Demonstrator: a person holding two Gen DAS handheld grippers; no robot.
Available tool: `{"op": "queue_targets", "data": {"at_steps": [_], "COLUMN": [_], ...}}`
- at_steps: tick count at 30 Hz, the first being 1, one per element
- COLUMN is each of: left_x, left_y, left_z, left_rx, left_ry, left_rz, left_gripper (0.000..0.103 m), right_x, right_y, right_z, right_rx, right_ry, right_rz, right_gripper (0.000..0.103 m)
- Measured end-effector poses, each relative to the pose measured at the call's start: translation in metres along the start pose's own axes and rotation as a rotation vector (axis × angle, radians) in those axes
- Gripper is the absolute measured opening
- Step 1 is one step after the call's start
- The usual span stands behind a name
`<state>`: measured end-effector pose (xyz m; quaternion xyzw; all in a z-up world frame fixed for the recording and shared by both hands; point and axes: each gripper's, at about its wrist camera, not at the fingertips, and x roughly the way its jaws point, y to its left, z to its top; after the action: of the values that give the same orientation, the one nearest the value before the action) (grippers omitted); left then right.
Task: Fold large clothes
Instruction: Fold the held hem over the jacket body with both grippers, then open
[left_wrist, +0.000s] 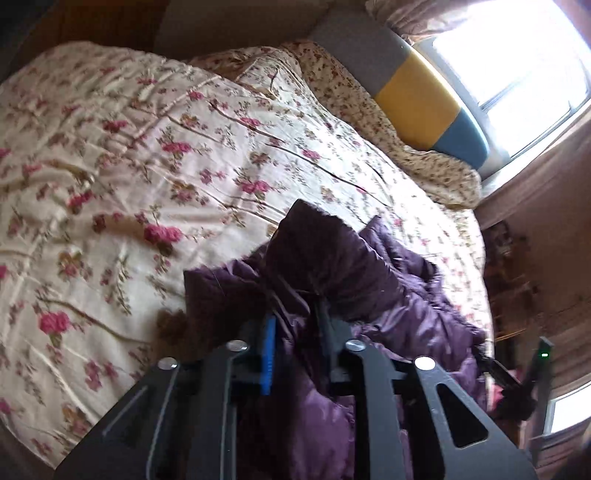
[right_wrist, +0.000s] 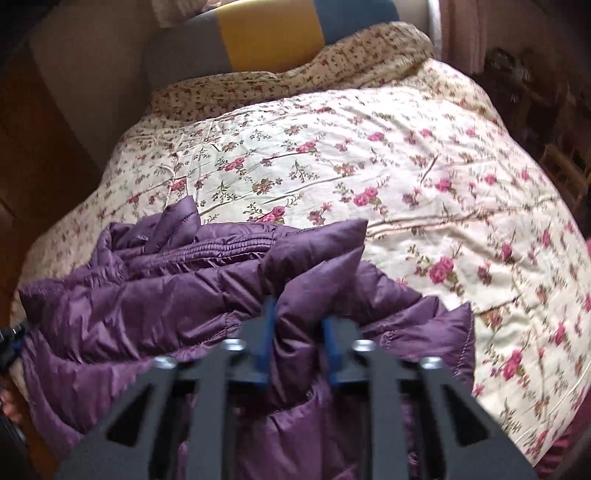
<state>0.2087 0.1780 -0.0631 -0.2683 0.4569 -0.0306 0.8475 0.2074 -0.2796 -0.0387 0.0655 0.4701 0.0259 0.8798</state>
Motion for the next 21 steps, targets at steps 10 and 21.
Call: {"op": "queue_targets", "data": {"at_steps": [10,21], "left_x": [0.041,0.070], "left_y": [-0.015,-0.018], "left_z": [0.006,-0.013], "left_rx": [0.129,0.251], "left_ry": [-0.024,-0.122], "left_rz": [0.246,0.340], "left_gripper": [0.013,0.013], "right_x": [0.020,0.071], "right_y": [0.014,0.011], "right_z": [0.001,-0.005], "right_rx": [-0.043,-0.057], "right_ry": [-0.103,-0.057], "right_rz": [-0.230,-0.253], "right_gripper": [0.006,0.007]}}
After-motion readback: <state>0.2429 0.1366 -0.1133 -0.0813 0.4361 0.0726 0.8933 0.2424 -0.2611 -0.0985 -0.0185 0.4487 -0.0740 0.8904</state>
